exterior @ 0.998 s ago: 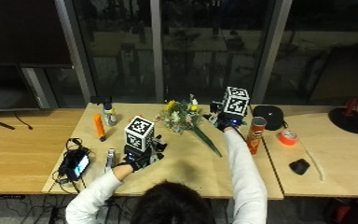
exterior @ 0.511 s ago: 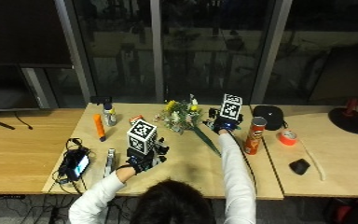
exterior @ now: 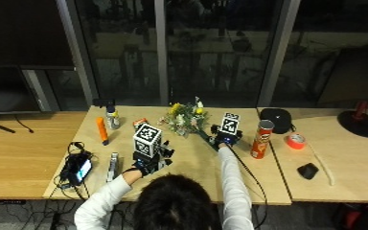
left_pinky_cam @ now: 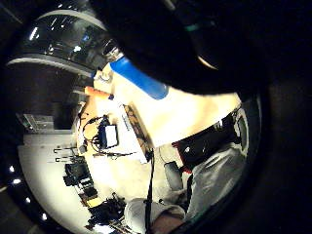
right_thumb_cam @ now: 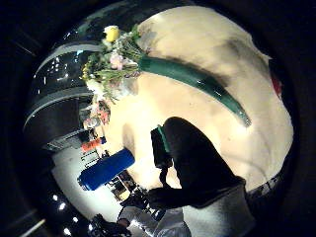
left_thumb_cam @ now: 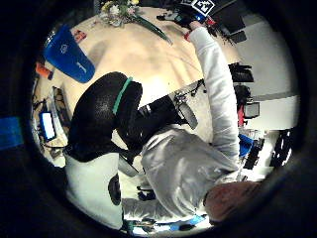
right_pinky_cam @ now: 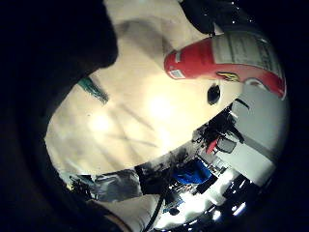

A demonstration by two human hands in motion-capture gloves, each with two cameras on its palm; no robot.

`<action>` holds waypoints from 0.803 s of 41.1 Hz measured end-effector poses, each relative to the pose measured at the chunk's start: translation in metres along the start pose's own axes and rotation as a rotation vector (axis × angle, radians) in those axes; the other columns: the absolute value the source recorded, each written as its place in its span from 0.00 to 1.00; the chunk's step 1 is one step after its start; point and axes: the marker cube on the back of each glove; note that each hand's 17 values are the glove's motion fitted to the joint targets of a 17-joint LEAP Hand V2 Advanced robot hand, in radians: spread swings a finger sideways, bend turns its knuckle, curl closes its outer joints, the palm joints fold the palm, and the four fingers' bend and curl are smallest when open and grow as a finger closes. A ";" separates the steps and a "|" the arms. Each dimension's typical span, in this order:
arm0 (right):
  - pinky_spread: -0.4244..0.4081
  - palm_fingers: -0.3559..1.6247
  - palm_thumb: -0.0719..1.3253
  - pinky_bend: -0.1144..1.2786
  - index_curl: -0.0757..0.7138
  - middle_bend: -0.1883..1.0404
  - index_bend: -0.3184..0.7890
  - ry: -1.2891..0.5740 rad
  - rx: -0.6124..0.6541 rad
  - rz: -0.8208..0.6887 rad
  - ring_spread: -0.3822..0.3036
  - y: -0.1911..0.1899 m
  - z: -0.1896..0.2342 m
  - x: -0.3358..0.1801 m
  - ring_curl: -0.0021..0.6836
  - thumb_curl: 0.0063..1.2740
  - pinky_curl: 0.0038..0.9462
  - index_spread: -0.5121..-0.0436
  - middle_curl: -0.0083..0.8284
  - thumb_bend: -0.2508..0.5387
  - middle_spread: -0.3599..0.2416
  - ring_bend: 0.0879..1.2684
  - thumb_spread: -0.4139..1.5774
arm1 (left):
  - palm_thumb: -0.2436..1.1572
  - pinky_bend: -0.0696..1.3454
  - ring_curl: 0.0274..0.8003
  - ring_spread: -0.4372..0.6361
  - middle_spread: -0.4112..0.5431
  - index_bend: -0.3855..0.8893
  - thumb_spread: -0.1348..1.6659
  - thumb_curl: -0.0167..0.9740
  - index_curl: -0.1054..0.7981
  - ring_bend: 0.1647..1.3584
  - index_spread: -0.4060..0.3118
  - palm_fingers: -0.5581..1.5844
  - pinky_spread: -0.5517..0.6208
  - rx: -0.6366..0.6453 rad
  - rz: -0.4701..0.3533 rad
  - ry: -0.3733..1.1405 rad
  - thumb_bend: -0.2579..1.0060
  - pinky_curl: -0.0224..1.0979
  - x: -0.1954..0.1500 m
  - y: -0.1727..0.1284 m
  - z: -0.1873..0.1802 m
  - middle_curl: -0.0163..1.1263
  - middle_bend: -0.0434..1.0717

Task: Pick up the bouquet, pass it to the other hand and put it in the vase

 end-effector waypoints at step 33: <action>0.51 0.57 0.53 0.59 0.26 0.48 0.48 0.087 -0.159 0.144 0.43 -0.016 0.088 -0.025 0.49 0.27 0.33 0.71 0.49 0.36 0.57 0.54 0.75 | 0.43 0.35 0.32 0.76 0.70 0.43 0.73 0.32 0.50 0.29 0.55 0.42 0.77 -0.015 -0.109 -0.027 0.19 0.33 -0.032 -0.007 0.017 0.27 0.19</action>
